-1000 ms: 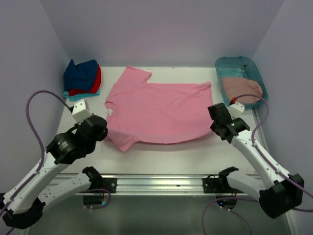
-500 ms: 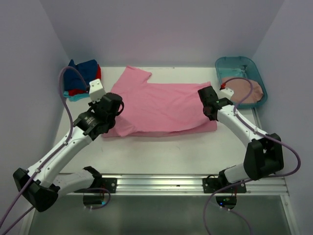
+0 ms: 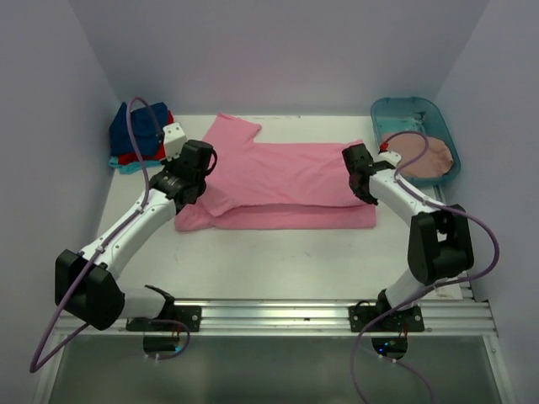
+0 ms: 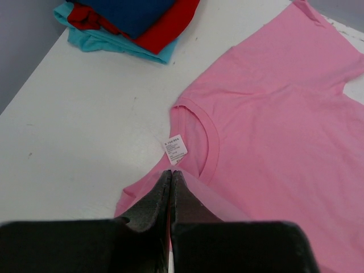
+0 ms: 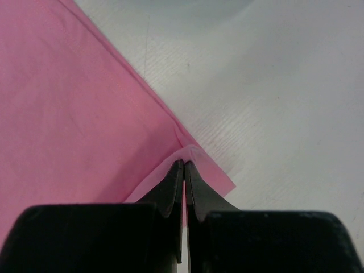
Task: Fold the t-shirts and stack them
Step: Fold the flattened tshirt in 1/3 of the way
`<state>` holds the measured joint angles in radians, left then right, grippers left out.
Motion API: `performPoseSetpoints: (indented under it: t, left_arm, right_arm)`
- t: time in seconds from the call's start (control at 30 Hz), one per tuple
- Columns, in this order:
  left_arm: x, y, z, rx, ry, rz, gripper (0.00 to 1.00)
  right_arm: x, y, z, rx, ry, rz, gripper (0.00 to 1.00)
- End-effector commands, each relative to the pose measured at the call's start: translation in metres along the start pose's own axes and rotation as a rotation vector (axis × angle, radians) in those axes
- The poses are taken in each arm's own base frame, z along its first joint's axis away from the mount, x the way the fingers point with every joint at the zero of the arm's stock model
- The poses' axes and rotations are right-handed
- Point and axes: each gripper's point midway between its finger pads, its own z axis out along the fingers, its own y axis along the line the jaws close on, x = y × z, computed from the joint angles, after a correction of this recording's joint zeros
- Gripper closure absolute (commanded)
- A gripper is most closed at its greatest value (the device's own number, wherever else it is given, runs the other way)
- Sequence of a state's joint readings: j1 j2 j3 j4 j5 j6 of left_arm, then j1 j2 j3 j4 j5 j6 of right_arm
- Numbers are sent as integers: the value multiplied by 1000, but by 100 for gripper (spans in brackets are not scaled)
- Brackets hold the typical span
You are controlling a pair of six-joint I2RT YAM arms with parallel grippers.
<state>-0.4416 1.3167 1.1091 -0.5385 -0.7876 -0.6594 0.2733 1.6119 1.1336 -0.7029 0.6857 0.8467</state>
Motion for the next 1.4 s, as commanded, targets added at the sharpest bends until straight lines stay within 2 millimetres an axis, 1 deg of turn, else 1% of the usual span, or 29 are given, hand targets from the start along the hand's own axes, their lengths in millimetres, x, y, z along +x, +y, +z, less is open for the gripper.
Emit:
performPoseSetpoints:
  t: [0.0,0.07,0.1,0.2,0.47,0.63,0.77,0.97,1.0,1.03,1.07,1.1,1.13,1.17,1.2,1.23,1.27,1.3,1.33,1.37]
  left_arm:
    - [-32,-11,4,23,-83,-69,100]
    - [-32,-10,9,16,-79,-73,100]
    - [-32,-11,11,18,-79,-72,100]
    - [-30,-10,18,10,-72,-73,100]
    - [-25,-3,28,-29,-54,-72,100]
    - [-21,-1,33,-42,-47,-74,100]
    - [-18,-1,43,-51,-32,-71,100]
    - [-17,-11,54,-11,-67,-103,100]
    - [-20,-14,56,-4,-87,-118,100]
    - [-23,-13,56,-5,-98,-119,100]
    - [-27,-13,57,-11,-116,-128,95]
    - [-35,-12,54,-11,-140,-148,84]
    - [-40,-10,51,-15,-156,-162,51]
    - [-44,-8,49,-14,-173,-177,31]
    - [-54,-7,42,6,-204,-206,18]
    - [-58,-6,37,20,-215,-214,7]
    - [-60,-6,33,36,-216,-222,5]
    - [-66,-2,24,49,-223,-238,4]
    - [-67,-1,18,62,-219,-243,2]
    - [-65,-1,13,84,-205,-255,2]
  right_arm:
    - [-16,11,10,-11,-31,32,100]
    - [-15,13,16,-13,-25,28,100]
    - [-11,15,20,-12,-12,21,100]
    - [-10,18,28,-4,-5,15,100]
    - [-6,26,42,-3,13,-2,100]
    - [-9,31,44,-13,6,6,100]
    - [-13,32,43,-18,-2,8,100]
    - [-15,33,40,-43,-15,18,100]
    - [-10,32,41,-52,-5,10,97]
    - [-17,36,36,-87,-28,36,90]
    - [-18,36,33,-106,-36,32,81]
    - [-13,34,33,-117,-33,29,54]
    - [-25,39,21,-176,-64,62,41]
    - [-28,38,17,-199,-78,55,29]
    - [-28,37,14,-218,-93,59,19]
    - [-31,36,6,-247,-102,65,16]
    - [-42,34,-8,-285,-135,80,13]
    - [-41,29,-13,-302,-141,76,11]
    - [-44,28,-19,-323,-156,82,8]
    - [-50,25,-34,-366,-179,86,7]
